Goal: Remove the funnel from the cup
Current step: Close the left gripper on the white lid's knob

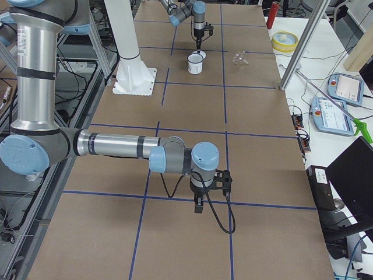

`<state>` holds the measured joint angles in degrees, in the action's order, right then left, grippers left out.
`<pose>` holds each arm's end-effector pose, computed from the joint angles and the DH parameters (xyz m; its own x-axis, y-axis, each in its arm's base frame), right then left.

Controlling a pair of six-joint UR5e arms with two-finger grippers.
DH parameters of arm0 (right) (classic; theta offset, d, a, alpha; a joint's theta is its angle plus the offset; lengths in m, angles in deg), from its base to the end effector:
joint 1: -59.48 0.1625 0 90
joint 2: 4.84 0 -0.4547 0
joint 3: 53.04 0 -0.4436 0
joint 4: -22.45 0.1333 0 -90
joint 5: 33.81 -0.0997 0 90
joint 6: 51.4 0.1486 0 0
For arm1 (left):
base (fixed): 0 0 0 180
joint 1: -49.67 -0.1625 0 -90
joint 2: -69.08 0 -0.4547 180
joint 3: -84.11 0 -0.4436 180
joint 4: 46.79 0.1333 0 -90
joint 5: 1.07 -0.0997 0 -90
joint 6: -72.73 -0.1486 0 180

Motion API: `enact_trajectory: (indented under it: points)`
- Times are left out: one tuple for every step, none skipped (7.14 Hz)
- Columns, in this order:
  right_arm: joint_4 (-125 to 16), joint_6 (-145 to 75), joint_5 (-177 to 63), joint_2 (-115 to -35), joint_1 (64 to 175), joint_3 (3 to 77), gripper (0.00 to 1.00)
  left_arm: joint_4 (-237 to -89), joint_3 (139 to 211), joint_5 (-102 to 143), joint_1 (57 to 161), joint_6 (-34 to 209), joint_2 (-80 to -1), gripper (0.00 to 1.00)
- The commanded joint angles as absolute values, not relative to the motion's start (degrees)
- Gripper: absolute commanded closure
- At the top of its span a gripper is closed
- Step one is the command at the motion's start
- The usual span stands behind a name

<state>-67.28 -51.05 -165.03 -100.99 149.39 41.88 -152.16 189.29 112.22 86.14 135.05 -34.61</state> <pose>0.0346 -0.4927 0.7375 0.7522 0.0160 0.6587 -0.0030 0.9998 -0.0208 0.4886 -0.4539 0.4183 0.6608 0.0422 -0.7494 0.0194 0.9971 0.0732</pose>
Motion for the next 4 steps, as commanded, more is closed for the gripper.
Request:
enact_trajectory:
  points:
    - [-67.28,-51.05,-165.03,-100.99,149.39,41.88,0.0,-151.99,190.19,112.13,86.4,135.05,-34.63,1.0]
    - [-67.28,-51.05,-165.03,-100.99,149.39,41.88,0.0,-151.04,193.16,112.13,87.02,134.79,-34.19,1.0]
    - [-67.28,-51.05,-165.03,-100.99,149.39,41.88,0.0,-145.2,197.97,112.3,87.46,134.0,-34.19,1.0]
    - [-67.28,-51.05,-165.03,-100.99,149.39,41.88,0.0,-135.57,204.37,112.3,89.9,133.99,-35.58,1.0]
